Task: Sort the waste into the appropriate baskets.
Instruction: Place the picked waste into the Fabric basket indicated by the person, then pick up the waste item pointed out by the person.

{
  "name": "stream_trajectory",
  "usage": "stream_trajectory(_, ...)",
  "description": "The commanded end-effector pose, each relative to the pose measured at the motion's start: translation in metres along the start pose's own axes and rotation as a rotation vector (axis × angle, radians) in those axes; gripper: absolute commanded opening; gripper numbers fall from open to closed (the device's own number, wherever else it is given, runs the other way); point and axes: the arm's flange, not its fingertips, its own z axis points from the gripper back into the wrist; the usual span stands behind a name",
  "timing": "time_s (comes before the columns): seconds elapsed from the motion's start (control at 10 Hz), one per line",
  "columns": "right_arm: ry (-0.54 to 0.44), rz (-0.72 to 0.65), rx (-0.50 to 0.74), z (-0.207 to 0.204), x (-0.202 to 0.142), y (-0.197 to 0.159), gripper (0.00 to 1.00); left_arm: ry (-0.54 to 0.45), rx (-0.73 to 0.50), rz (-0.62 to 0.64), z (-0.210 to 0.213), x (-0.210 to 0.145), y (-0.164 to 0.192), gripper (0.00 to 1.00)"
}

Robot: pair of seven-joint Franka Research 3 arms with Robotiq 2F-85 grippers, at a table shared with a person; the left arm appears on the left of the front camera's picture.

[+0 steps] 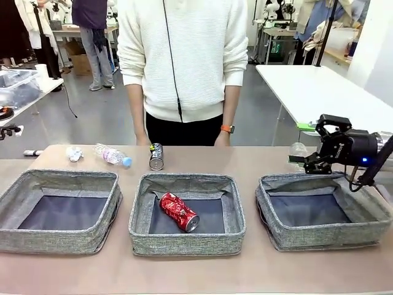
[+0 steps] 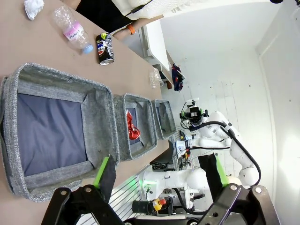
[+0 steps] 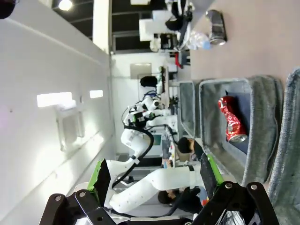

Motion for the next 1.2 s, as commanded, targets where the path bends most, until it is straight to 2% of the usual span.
stream_trajectory(0.0, -0.001, 0.032, 0.020, -0.0013, 0.0032, 0.0095, 1.00, -0.007, -0.019, -0.019, -0.0010, 0.0007, -0.0012, 1.00)
stream_trajectory(1.1, -0.001, 0.032, 0.020, -0.0013, 0.0032, 0.0095, 1.00, -0.007, -0.019, -0.019, -0.0010, 0.0007, -0.0012, 1.00)
